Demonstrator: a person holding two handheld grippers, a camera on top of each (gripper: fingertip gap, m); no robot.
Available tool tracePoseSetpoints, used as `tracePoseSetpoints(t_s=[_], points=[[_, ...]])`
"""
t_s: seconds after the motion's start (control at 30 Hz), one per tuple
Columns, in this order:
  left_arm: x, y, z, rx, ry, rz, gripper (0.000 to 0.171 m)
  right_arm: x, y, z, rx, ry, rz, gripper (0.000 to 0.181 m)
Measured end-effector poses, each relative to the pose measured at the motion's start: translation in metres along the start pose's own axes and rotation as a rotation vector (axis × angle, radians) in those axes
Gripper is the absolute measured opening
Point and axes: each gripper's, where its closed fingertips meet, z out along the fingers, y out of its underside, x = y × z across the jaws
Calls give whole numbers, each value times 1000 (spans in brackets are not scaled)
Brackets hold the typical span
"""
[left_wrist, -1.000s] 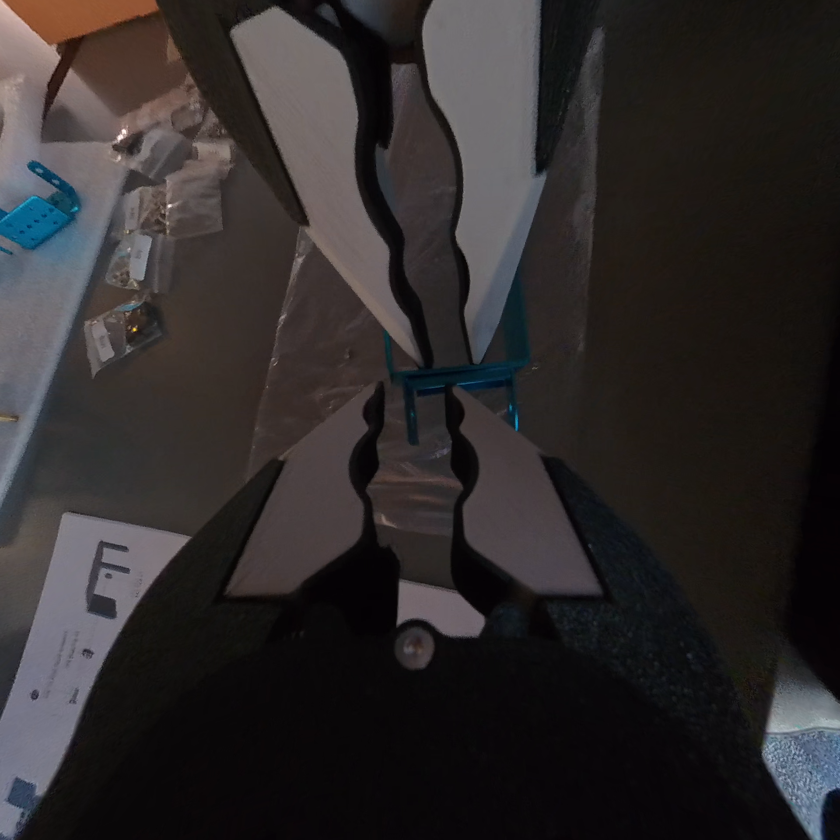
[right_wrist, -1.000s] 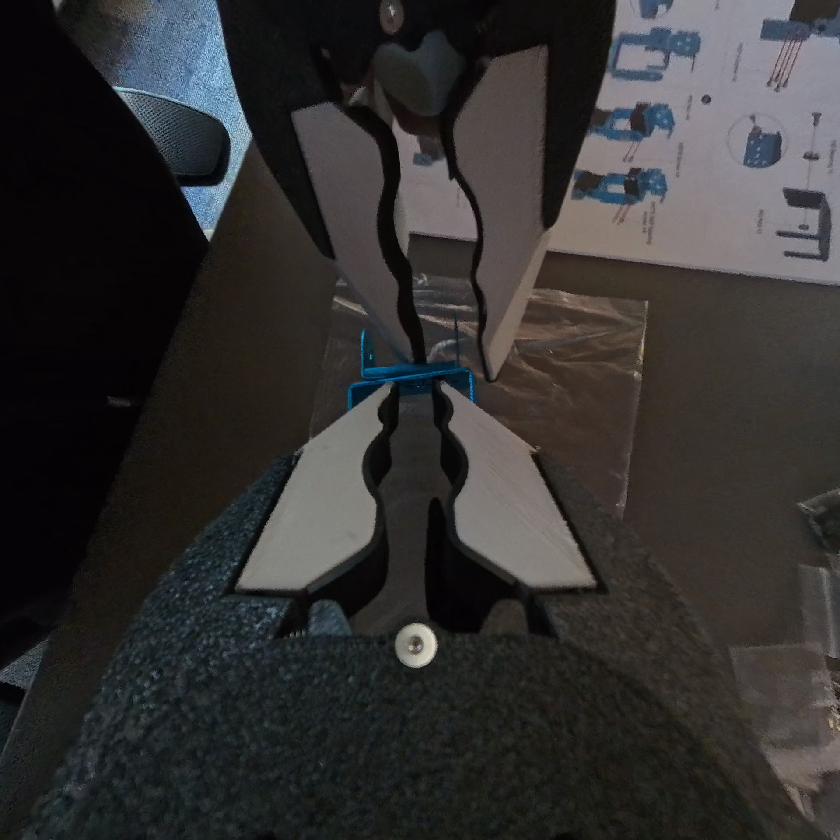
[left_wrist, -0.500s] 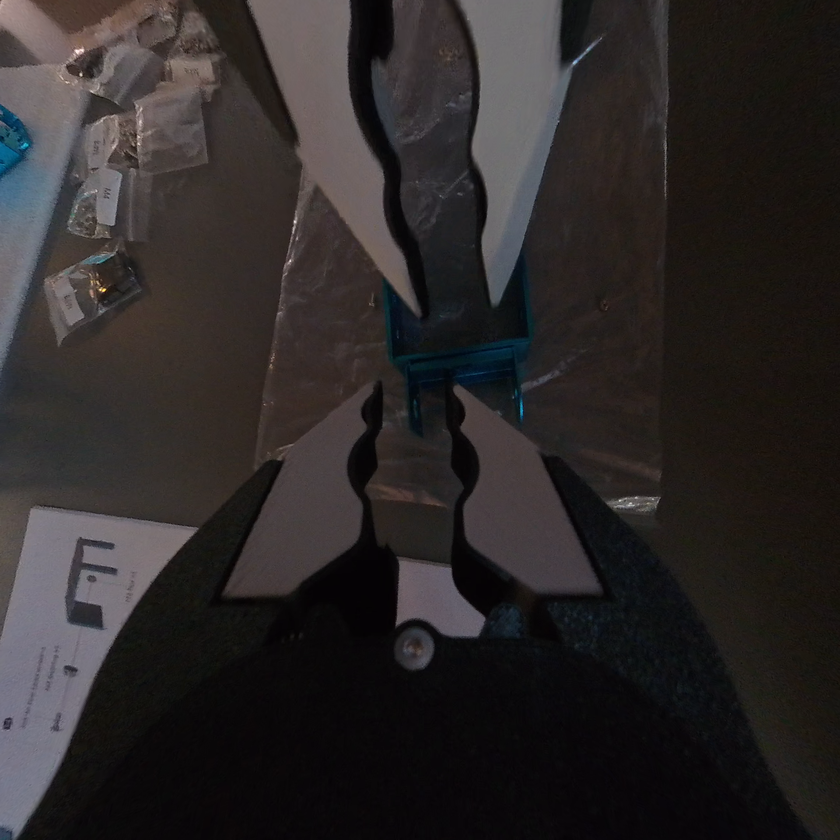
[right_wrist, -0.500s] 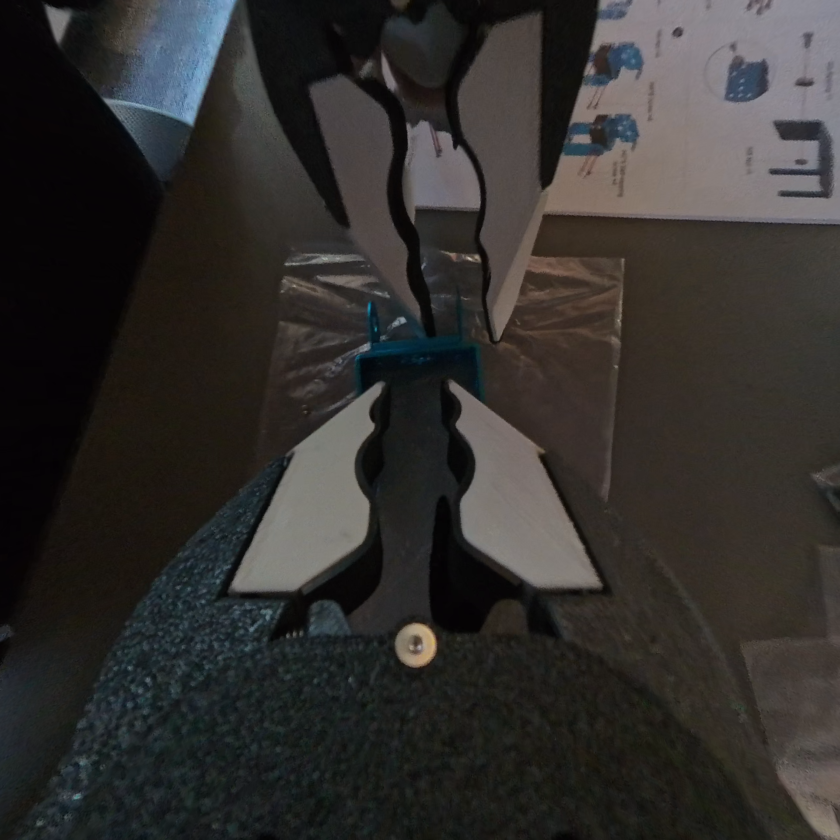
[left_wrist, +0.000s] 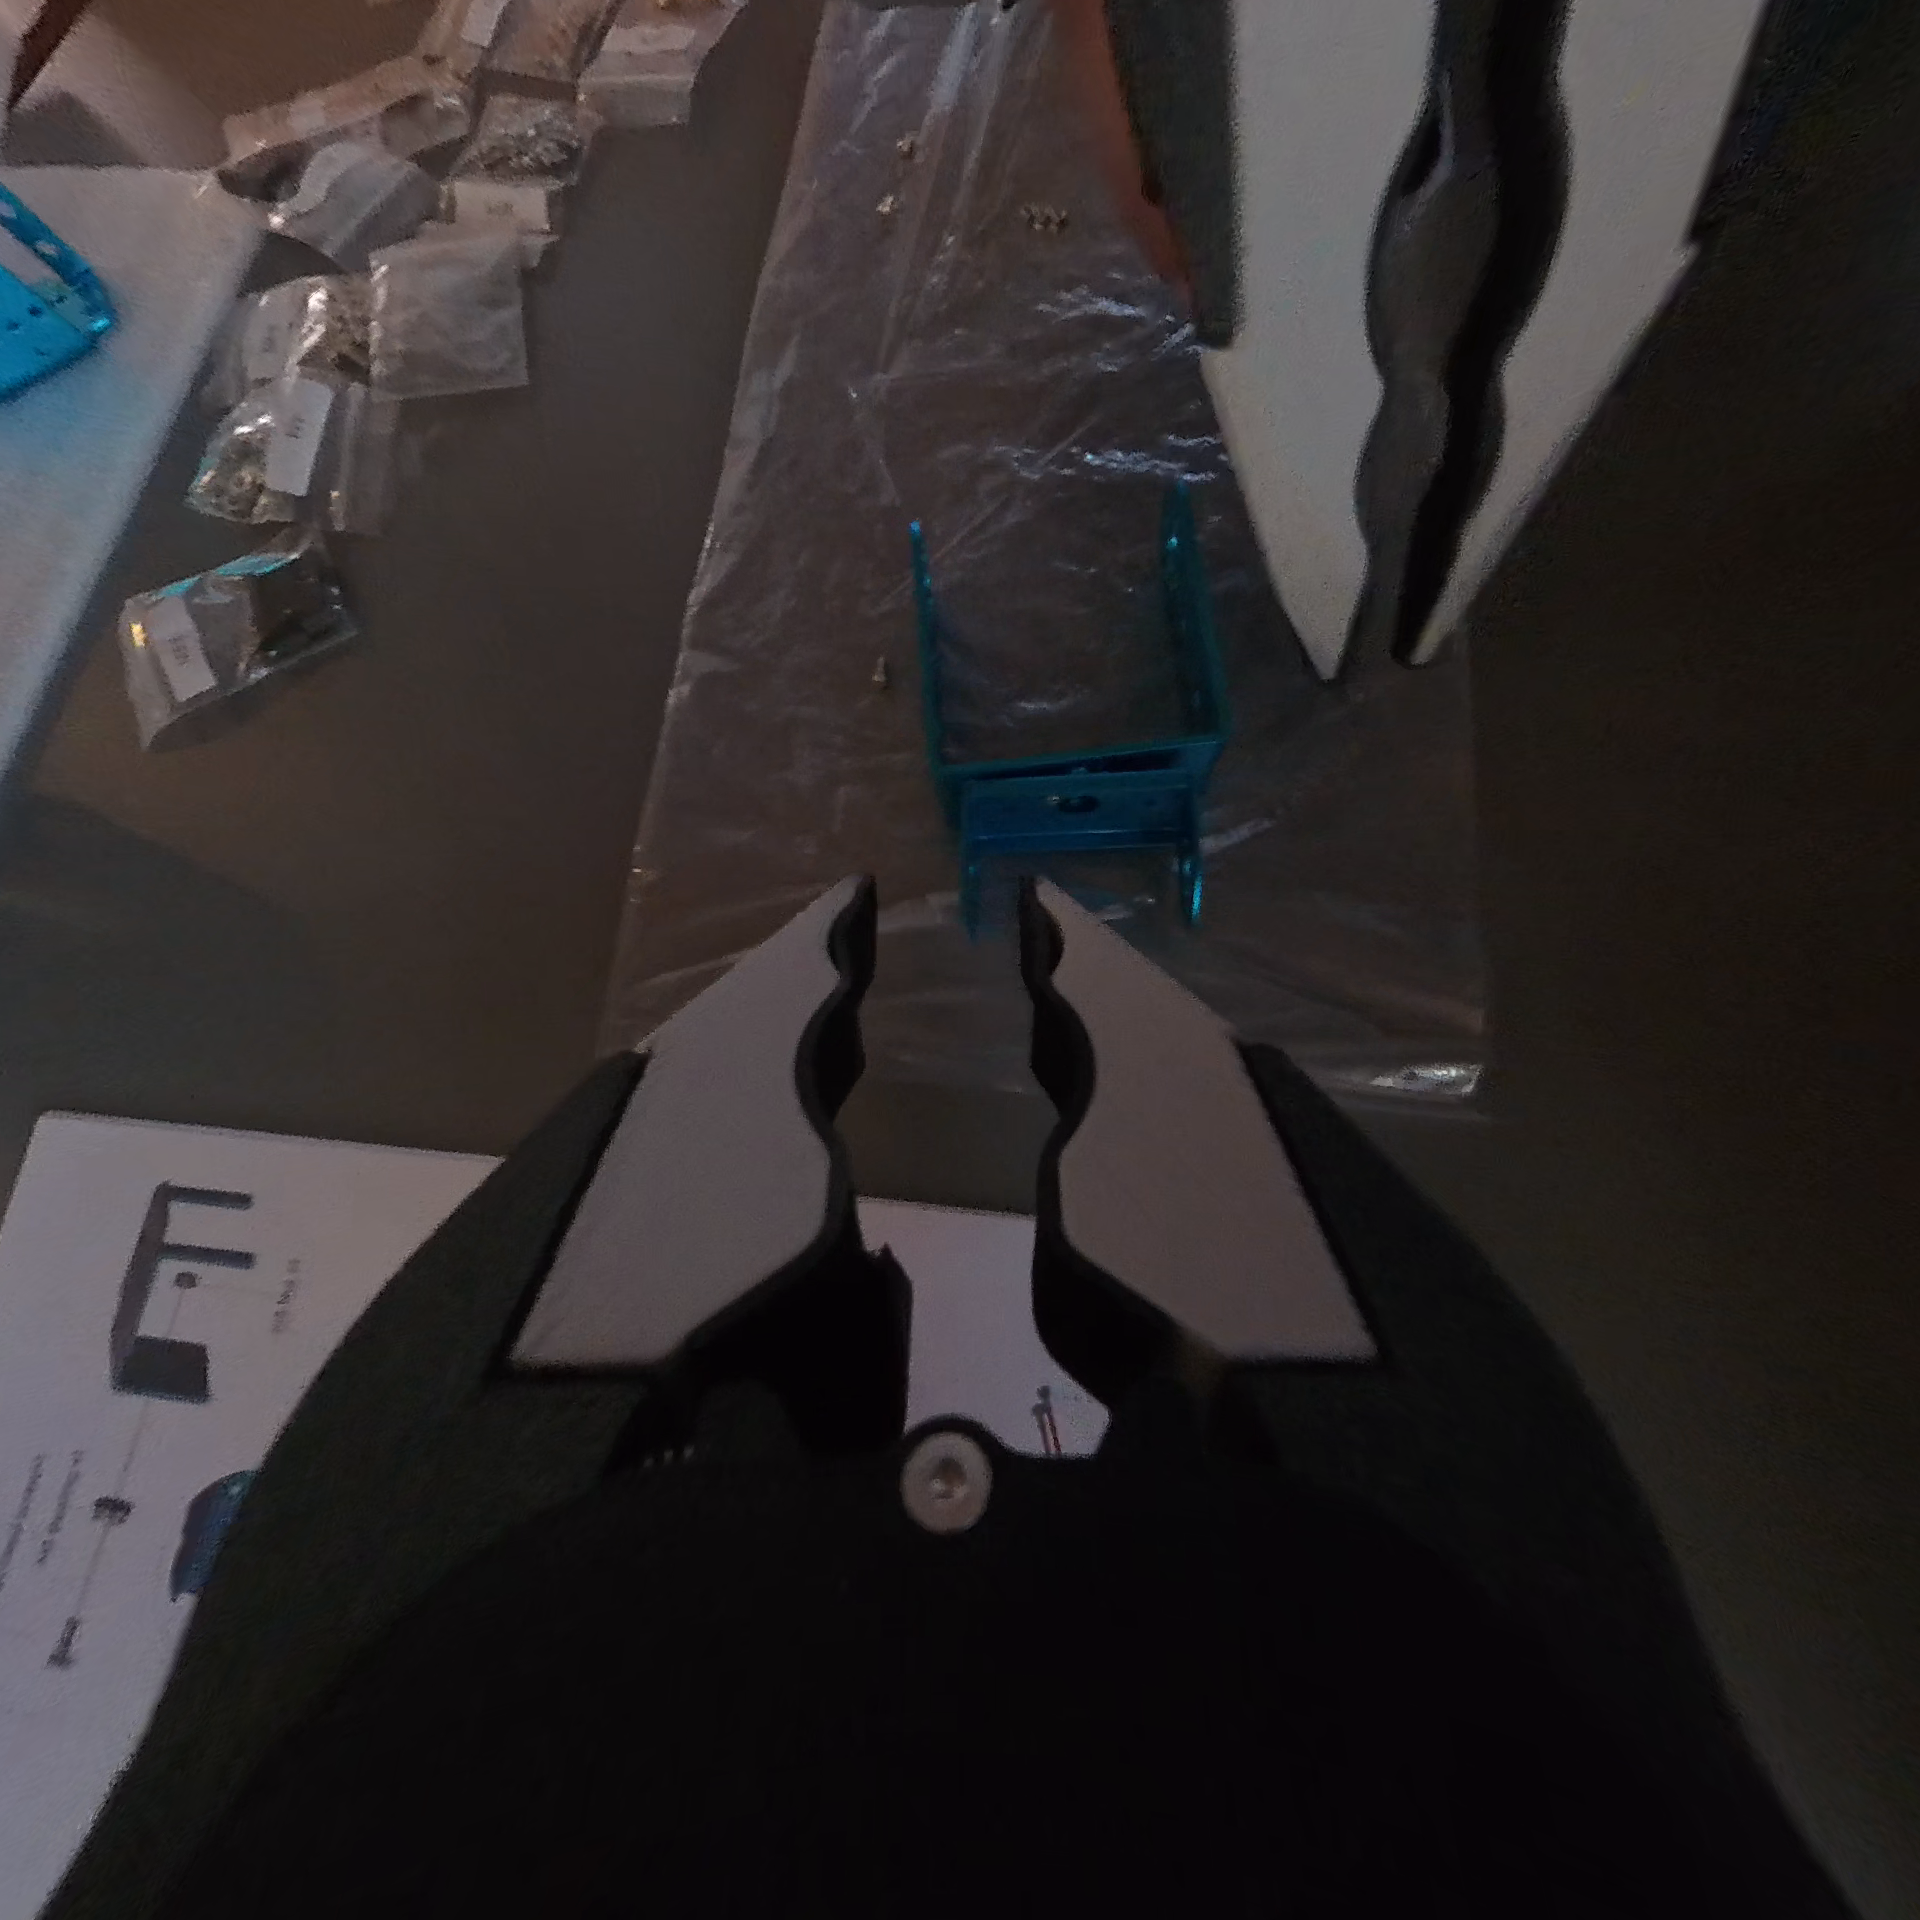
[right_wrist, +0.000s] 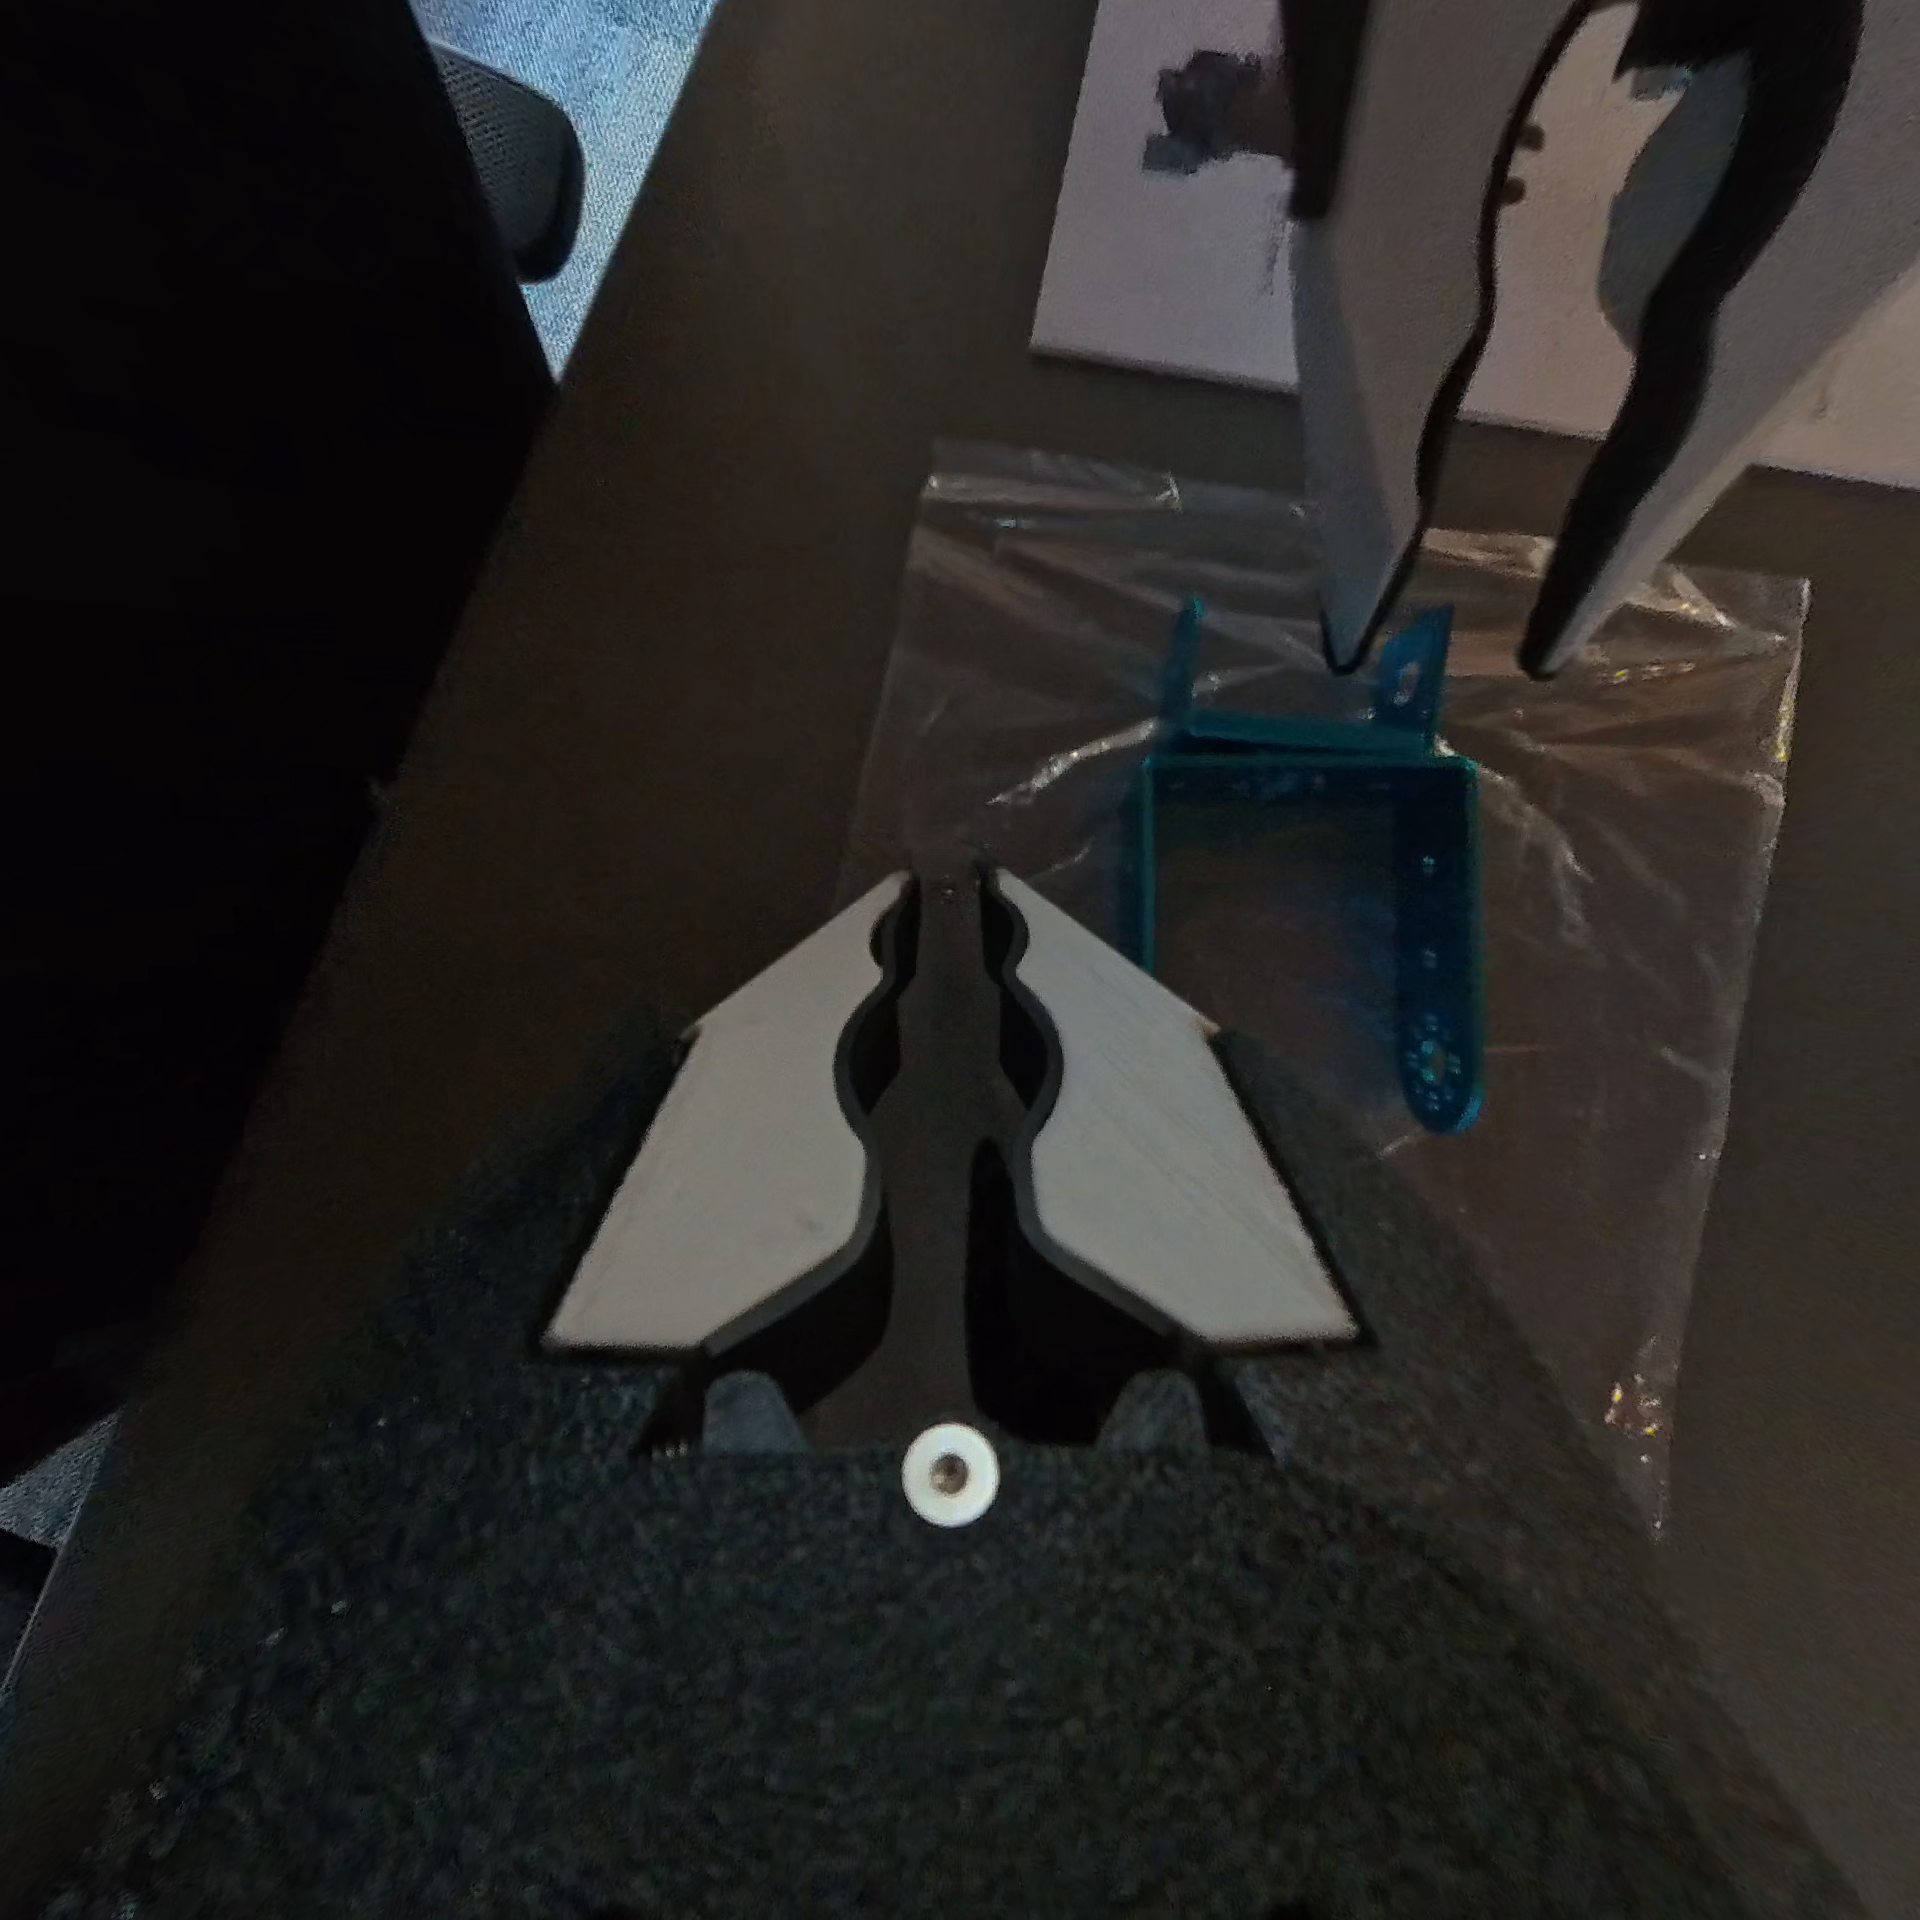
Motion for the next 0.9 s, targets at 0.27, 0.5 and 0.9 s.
tracePoseSetpoints(t_s=[0.27, 0.5, 0.9], points=[[5, 3, -1, -26, 4, 37, 25, -1, 2, 3, -50, -18, 11, 9], [14, -4, -12, 22, 73, 9, 45, -2, 4, 6, -81, -9, 3, 2], [19, -1, -8, 8, 95, 12, 60, 5, 8, -21, -45, 23, 11, 0]])
